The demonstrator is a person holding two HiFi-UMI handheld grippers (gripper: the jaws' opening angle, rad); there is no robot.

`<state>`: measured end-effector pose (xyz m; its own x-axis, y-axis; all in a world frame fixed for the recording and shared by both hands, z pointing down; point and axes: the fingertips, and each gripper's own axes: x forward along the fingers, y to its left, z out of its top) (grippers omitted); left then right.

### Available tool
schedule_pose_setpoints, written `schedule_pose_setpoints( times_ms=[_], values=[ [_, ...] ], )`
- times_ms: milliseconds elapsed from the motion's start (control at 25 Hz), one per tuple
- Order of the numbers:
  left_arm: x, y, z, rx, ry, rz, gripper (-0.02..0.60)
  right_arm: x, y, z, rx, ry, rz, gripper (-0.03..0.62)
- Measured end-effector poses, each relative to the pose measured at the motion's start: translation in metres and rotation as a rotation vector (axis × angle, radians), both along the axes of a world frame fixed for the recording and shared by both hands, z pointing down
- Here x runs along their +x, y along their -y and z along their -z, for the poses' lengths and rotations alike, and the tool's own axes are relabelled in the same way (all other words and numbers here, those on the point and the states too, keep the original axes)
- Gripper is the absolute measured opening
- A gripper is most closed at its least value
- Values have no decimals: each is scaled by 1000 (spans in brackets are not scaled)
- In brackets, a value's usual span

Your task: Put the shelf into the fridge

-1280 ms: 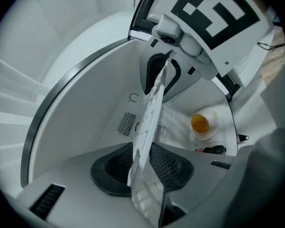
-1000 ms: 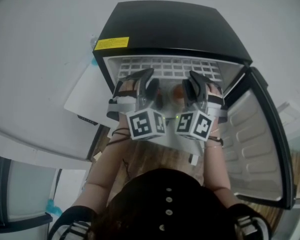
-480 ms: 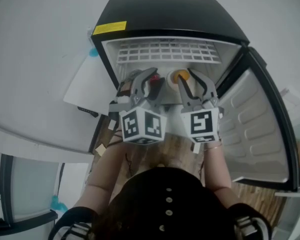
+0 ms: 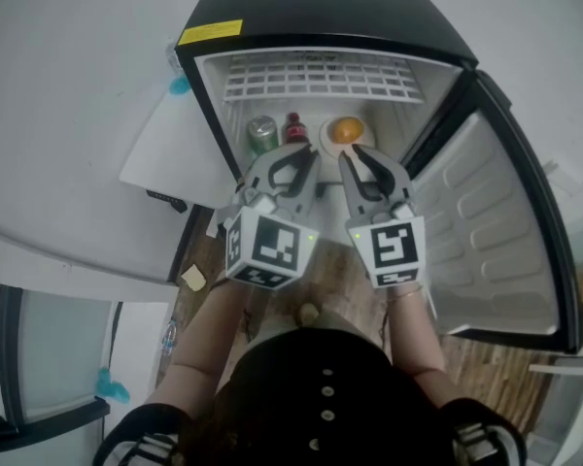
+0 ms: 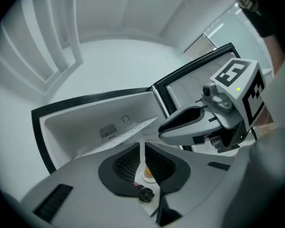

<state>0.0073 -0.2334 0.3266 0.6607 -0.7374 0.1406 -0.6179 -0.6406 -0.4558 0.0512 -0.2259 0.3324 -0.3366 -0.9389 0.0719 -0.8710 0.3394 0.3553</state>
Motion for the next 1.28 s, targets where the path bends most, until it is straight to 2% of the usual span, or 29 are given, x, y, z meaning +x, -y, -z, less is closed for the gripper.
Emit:
schedule_pose_setpoints(
  times_ms=[200, 280, 400, 640, 800, 1080, 1280],
  values=[
    [0, -14, -10, -83, -70, -25, 28, 1, -16, 3, -73, 199, 33, 44],
    [-1, -19, -13, -108, -97, -28, 22, 1, -20, -2, -97, 243, 46, 35],
    [-1, -25, -19, -152, -135, -39, 11, -1, -24, -7, -108, 241, 38, 11],
    [3, -43, -27, -208, -181, -93, 8, -13, -34, -15, -127, 294, 101, 9],
    [5, -53, -36, -264, -220, -128, 8, -14, -39, -23, -145, 291, 110, 9],
    [12, -61, -48, -292, -209, -163, 8, -12, -44, -44, -180, 245, 132, 9],
    [18, -66, -50, -330, -232, -195, 8, -5, -44, -49, -200, 222, 123, 9]
  ],
)
